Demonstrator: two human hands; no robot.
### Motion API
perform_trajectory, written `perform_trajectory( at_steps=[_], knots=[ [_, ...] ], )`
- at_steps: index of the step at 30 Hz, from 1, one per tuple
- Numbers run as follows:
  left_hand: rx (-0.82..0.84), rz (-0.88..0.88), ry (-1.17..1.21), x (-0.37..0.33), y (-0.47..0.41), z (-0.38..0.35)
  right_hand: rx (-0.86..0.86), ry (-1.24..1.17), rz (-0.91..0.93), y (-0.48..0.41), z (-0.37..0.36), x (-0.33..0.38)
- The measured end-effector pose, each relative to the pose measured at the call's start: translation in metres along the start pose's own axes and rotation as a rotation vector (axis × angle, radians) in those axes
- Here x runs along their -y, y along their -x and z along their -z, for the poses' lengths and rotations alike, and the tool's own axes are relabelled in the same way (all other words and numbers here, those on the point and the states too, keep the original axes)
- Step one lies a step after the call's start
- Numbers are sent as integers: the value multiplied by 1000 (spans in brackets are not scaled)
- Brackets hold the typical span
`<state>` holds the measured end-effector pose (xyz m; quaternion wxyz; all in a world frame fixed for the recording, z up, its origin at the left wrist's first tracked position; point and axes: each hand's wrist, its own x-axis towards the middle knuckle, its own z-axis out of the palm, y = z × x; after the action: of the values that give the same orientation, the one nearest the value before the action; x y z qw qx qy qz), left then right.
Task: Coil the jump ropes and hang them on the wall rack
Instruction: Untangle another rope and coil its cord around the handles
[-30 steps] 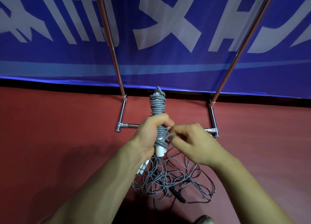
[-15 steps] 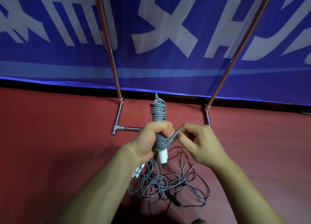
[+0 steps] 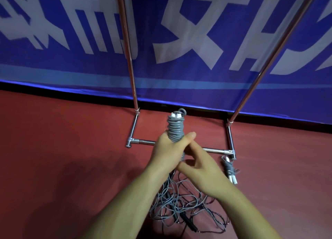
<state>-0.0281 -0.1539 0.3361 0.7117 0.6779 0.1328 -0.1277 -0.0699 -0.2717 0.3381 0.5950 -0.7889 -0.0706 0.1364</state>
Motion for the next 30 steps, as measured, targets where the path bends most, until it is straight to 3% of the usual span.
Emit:
perform_trajectory(
  at_steps=[5, 9, 14, 21, 30],
  knots=[
    [95, 50, 39, -1, 1, -5, -234, 30, 40, -8, 8, -3],
    [185, -106, -4, -22, 1, 6, -270, -103, 24, -7, 23, 12],
    [175, -250, -23, -69, 8, 18, -285, -114, 86, -11, 29, 51],
    [-7, -511, -59, -219, 7, 24, -288, 107, 244, -25, 65, 167],
    [-46, -764, -294, -381, 6, 11, -269, 494, 295, -74, 128, 310]
  ],
)
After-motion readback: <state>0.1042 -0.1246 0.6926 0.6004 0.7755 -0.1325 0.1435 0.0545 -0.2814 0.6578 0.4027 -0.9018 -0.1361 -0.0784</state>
